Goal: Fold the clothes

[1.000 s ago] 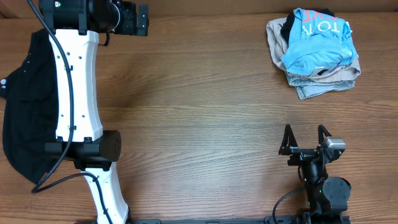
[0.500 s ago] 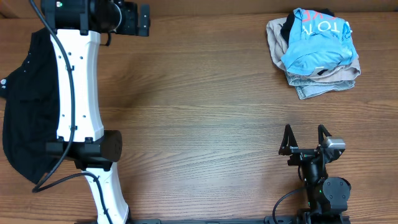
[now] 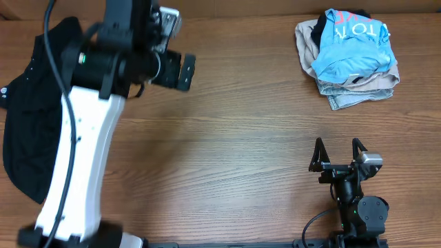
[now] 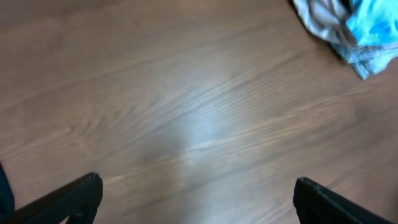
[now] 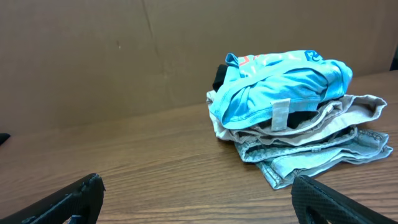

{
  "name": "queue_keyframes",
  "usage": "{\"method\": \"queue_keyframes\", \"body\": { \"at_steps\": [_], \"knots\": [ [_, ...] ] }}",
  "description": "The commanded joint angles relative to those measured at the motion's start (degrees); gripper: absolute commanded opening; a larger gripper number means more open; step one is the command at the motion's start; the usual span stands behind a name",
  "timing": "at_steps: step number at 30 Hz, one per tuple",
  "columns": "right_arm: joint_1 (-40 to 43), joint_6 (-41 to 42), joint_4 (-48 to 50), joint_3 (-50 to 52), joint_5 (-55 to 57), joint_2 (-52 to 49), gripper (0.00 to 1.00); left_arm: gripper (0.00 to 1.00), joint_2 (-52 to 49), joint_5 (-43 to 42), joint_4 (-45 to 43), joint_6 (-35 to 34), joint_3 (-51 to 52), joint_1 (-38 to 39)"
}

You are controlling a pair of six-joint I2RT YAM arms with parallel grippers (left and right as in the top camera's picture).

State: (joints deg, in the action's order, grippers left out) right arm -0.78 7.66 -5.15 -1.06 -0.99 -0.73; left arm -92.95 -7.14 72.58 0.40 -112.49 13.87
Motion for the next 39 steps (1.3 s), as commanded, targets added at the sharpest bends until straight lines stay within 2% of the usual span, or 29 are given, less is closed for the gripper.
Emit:
{"method": "queue_keyframes", "body": {
  "at_steps": [1, 14, 17, 21, 27, 39],
  "knots": [
    [0.11, -0.22, 0.37, 0.61, 0.68, 0.57, 1.0, 1.0, 7.37, 1.77, -8.02, 1.18, 14.97, -0.07],
    [0.11, -0.22, 0.37, 0.61, 0.68, 0.57, 1.0, 1.0, 43.6, 1.75, -62.6, 1.38, 76.08, -0.26],
    [0.11, -0.24, 0.37, 0.61, 0.7, 0.57, 1.0, 1.0, 52.7, 1.49, -70.01, 1.33, 86.2, -1.6],
    [0.11, -0.22, 0.37, 0.61, 0.7, 0.57, 1.0, 1.0, 64.04, -0.37, -72.3, 1.29, 95.82, -4.46],
    [0.11, -0.22, 0.37, 0.61, 0.7, 0.57, 1.0, 1.0, 78.09, -3.5, -72.57, 1.09, 102.92, -9.05],
    [0.11, -0.24, 0.37, 0.61, 0.7, 0.57, 1.0, 1.0, 90.95, -6.27, -71.97, 0.87, 109.81, -13.97]
  ]
}}
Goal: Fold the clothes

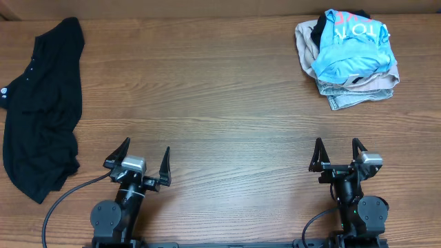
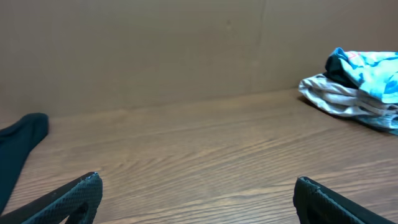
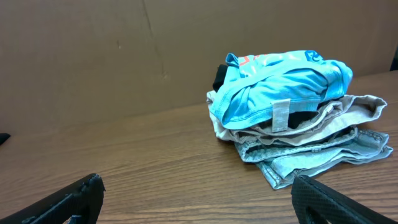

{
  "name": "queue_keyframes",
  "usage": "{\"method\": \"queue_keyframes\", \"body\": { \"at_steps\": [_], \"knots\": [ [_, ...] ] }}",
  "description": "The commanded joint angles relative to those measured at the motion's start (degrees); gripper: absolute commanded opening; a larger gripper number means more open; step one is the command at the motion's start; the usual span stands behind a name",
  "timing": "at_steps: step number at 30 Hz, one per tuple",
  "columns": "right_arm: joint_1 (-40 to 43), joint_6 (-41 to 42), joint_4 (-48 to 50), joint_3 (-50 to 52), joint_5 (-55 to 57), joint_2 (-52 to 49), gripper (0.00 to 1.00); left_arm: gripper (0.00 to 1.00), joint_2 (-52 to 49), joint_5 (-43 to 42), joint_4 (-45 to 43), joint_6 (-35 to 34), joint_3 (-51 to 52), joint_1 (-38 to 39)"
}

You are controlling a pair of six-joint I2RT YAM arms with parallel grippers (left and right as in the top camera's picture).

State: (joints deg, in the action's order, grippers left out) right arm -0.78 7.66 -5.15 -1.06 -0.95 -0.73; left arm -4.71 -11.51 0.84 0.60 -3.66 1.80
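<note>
A black garment lies spread and rumpled at the table's far left; its tip shows in the left wrist view. A stack of folded clothes with a light blue shirt on top sits at the back right, also seen as the stack ahead of the right wrist. My left gripper rests open near the front edge, left of centre, with nothing between its fingers. My right gripper rests open at the front right, holding nothing.
A brown cardboard wall stands behind the wooden table. A black cable runs from the left arm's base toward the front edge.
My left arm was raised and stretched over the back left by the black garment; now it is folded down at its base near the front edge, gripper open. The right arm has not moved.
</note>
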Motion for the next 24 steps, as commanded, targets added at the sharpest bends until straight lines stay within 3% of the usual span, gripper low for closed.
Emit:
{"method": "queue_keyframes", "body": {
  "at_steps": [1, 24],
  "knots": [
    [0.11, -0.24, 0.37, 0.61, 0.66, 0.57, 1.0, 1.0, 3.28, -1.92, -0.24, 0.68, 1.2, -2.29],
    [0.11, -0.22, 0.37, 0.61, 0.66, 0.57, 1.0, 1.0, 4.46, -1.22, 2.27, 0.7, 3.39, -4.13]
  ]
}}
